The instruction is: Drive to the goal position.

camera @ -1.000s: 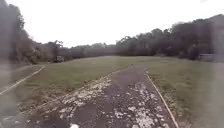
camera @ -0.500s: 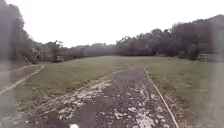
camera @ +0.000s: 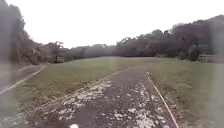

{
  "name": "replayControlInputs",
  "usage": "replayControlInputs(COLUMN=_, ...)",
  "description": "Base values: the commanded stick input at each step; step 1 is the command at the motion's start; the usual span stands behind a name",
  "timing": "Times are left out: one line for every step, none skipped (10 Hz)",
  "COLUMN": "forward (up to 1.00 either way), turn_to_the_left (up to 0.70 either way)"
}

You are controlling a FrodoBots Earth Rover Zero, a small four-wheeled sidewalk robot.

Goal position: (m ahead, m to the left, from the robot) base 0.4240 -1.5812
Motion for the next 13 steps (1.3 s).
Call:
replayControlInputs(forward=0.85, turn_to_the_left=0.0)
replayControlInputs(forward=0.85, turn_to_the_left=0.0)
replayControlInputs(forward=0.85, turn_to_the_left=0.0)
replayControlInputs(forward=0.85, turn_to_the_left=0.0)
replayControlInputs(forward=0.85, turn_to_the_left=0.0)
replayControlInputs(forward=0.85, turn_to_the_left=0.0)
replayControlInputs(forward=0.85, turn_to_the_left=-0.09)
replayControlInputs(forward=0.85, turn_to_the_left=-0.25)
replayControlInputs(forward=0.85, turn_to_the_left=-0.31)
replayControlInputs(forward=0.85, turn_to_the_left=-0.34)
replayControlInputs(forward=0.85, turn_to_the_left=-0.34)
replayControlInputs(forward=0.85, turn_to_the_left=-0.34)
replayControlInputs(forward=0.85, turn_to_the_left=0.01)
